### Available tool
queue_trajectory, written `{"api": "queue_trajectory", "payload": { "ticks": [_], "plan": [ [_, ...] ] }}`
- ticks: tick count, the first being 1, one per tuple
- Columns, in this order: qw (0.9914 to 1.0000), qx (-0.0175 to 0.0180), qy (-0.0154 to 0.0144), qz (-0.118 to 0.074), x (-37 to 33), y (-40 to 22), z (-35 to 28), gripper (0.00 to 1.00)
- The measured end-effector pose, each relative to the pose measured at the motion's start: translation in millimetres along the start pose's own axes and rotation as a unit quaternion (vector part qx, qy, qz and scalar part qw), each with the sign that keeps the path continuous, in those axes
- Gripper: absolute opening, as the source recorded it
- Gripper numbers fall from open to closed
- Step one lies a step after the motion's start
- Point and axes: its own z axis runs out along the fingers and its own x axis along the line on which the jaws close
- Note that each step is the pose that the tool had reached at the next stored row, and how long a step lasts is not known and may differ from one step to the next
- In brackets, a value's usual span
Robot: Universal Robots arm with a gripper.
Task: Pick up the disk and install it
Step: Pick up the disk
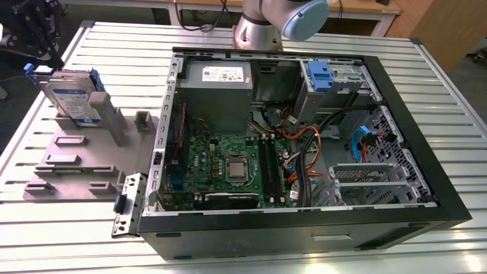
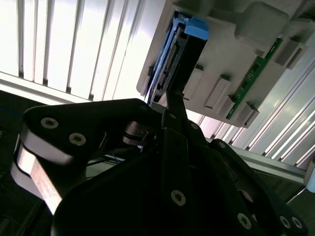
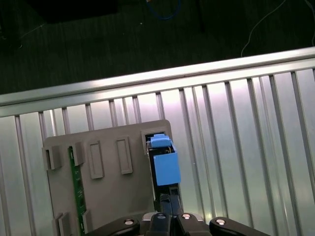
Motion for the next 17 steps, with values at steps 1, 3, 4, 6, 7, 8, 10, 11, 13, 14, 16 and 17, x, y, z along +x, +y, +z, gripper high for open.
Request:
{"api": "queue_trajectory", "payload": {
  "ticks": [1,3,4,6,7,8,10,11,13,14,16,17],
  "plan": [
    [1.00000,0.0000,0.0000,0.000,0.0,0.0,0.0,0.11],
    [1.00000,0.0001,-0.0001,0.000,0.0,-0.1,0.1,0.11],
    [1.00000,0.0001,0.0000,0.000,0.0,-0.1,0.1,0.11],
    [1.00000,0.0001,0.0000,0.000,0.0,-0.2,0.1,0.11],
    [1.00000,0.0001,0.0000,0.000,0.0,-0.2,0.1,0.11],
    [1.00000,0.0001,0.0000,0.000,-0.1,-0.3,0.1,0.11],
    [1.00000,0.0001,-0.0001,0.000,-0.1,-0.3,0.0,0.23],
    [1.00000,0.0000,0.0000,0.000,-0.1,-0.3,0.0,0.23],
    [1.00000,0.0001,-0.0001,0.000,-0.1,-0.4,0.1,0.35],
    [1.00000,0.0001,0.0000,0.000,-0.1,-0.4,0.0,0.35],
    [1.00000,0.0001,0.0000,0.000,-0.1,-0.4,0.0,0.41],
    [1.00000,0.0000,0.0000,0.000,-0.1,-0.5,0.0,0.47]
  ]
}}
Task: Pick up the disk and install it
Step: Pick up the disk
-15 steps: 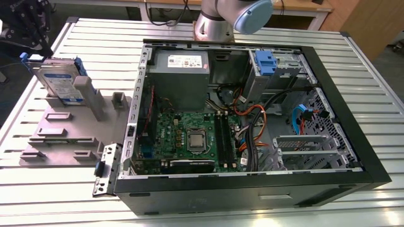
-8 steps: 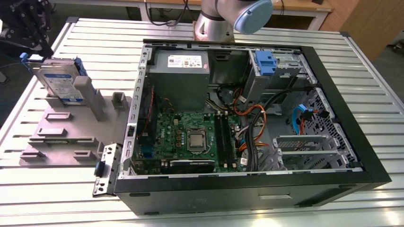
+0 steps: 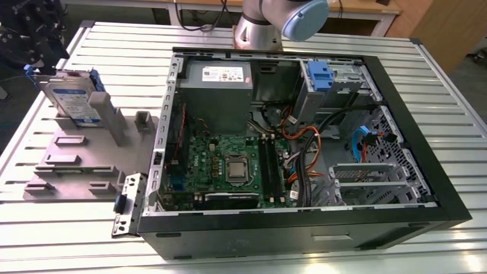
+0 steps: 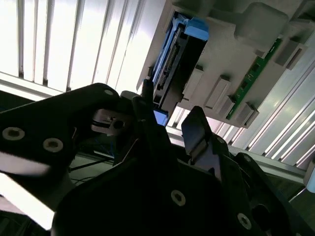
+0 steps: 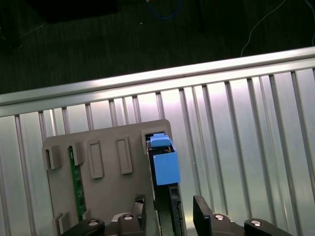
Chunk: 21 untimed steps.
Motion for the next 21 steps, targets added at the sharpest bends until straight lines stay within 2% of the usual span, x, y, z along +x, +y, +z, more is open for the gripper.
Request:
{"api": "queue_trajectory", "payload": {
  "ticks": [1,4,5,9,13,17,21],
  "plan": [
    [1.00000,0.0000,0.0000,0.000,0.0,0.0,0.0,0.53],
    [1.00000,0.0000,0.0000,0.000,0.0,-0.1,0.0,0.58],
    [1.00000,0.0000,0.0000,0.000,0.0,-0.1,0.0,0.65],
    [0.99999,-0.0001,0.0001,-0.005,-0.1,-0.2,0.4,0.65],
    [0.99958,-0.0009,0.0007,-0.029,-0.5,-0.1,1.5,0.65],
    [0.99866,-0.0017,0.0012,-0.052,-0.5,-0.1,1.9,0.65],
    [0.99854,-0.0017,0.0014,-0.054,-0.4,-0.1,4.2,0.65]
  ]
}}
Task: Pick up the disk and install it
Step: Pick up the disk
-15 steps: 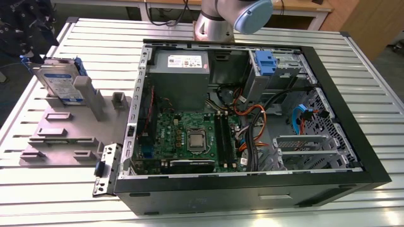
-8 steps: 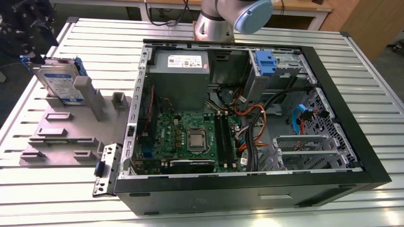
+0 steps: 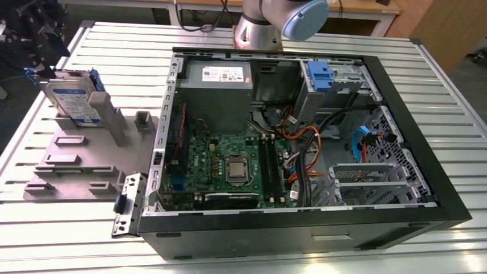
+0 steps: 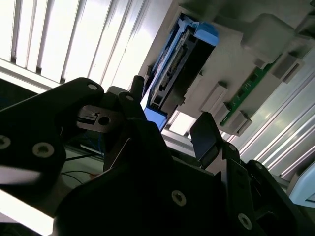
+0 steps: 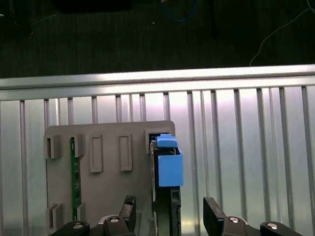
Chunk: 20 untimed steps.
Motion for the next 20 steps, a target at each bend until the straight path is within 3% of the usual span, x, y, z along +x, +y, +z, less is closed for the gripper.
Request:
{"api": "queue_trajectory", "payload": {
  "ticks": [6,7,16,20],
  "plan": [
    [0.99999,-0.0002,0.0002,-0.004,0.3,-0.3,10.6,0.65],
    [0.99998,-0.0003,0.0002,-0.007,0.5,-0.4,15.5,0.65],
    [0.99984,-0.0005,-0.0009,-0.018,0.4,-0.2,19.0,0.65],
    [0.99952,-0.0006,-0.0007,-0.031,-1.6,-0.1,20.8,0.65]
  ]
}}
